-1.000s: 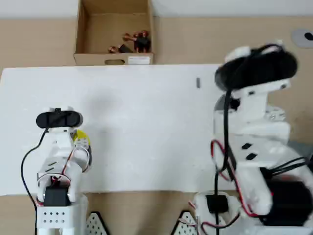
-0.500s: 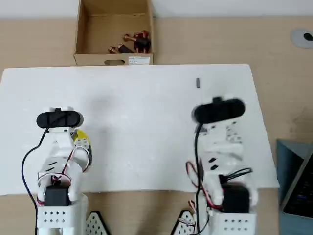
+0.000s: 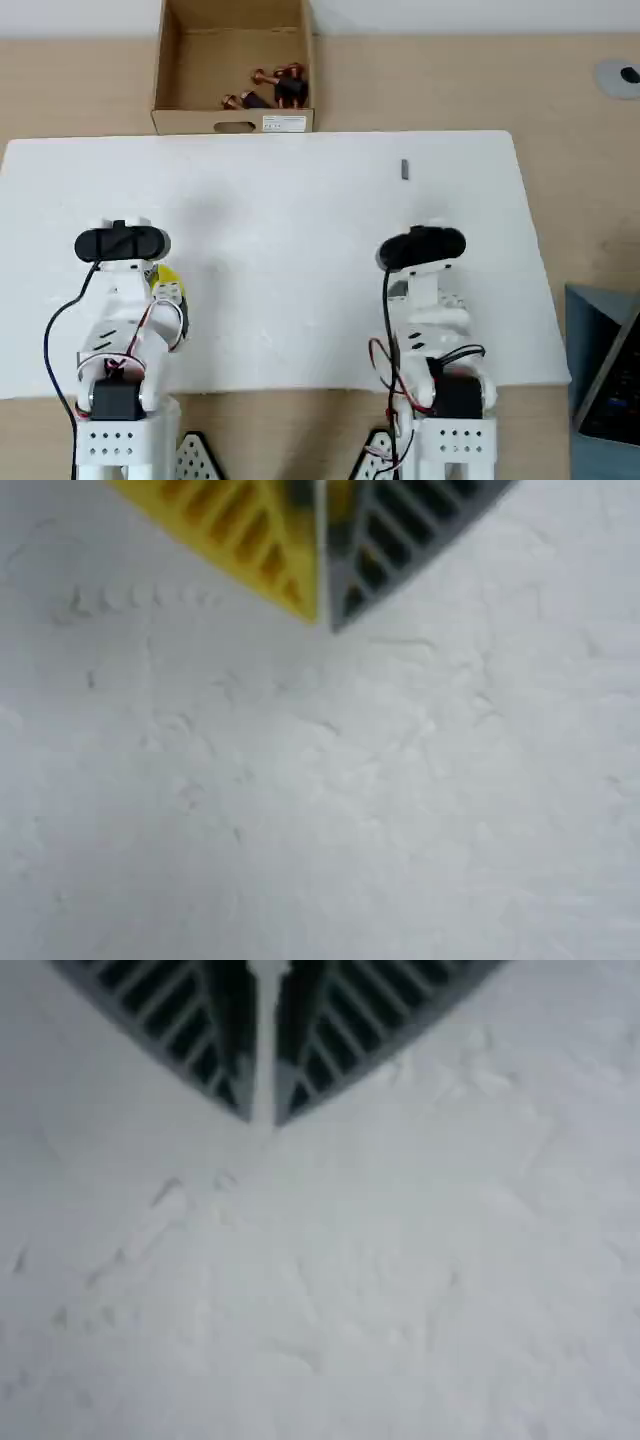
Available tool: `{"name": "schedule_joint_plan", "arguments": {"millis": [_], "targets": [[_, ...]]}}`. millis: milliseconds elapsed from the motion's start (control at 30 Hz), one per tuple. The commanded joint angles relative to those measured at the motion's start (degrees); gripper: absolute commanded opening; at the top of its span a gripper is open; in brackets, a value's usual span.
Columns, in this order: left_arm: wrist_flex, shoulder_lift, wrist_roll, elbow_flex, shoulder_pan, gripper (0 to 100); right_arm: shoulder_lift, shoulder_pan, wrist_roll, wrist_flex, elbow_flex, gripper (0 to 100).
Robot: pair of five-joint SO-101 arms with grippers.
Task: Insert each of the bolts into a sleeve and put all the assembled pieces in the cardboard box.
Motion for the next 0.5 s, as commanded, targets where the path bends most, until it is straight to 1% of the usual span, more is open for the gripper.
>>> {"name": "schedule_joint_plan", "arguments": {"millis": [0, 167, 467], "targets": [[-0.53, -0.22, -0.09, 0.79, -0.26, 1, -5.67, -0.57, -0.70, -1.23, 0.13, 1.0], [-0.53, -0.22, -0.09, 0.79, -0.26, 1, -5.67, -0.31, -0.53, 0.97, 0.13, 1.0], [-0.53, -0.22, -0.09, 0.79, -0.26, 1, -5.67, -0.48, -0.70, 0.97, 0.13, 1.0]]}}
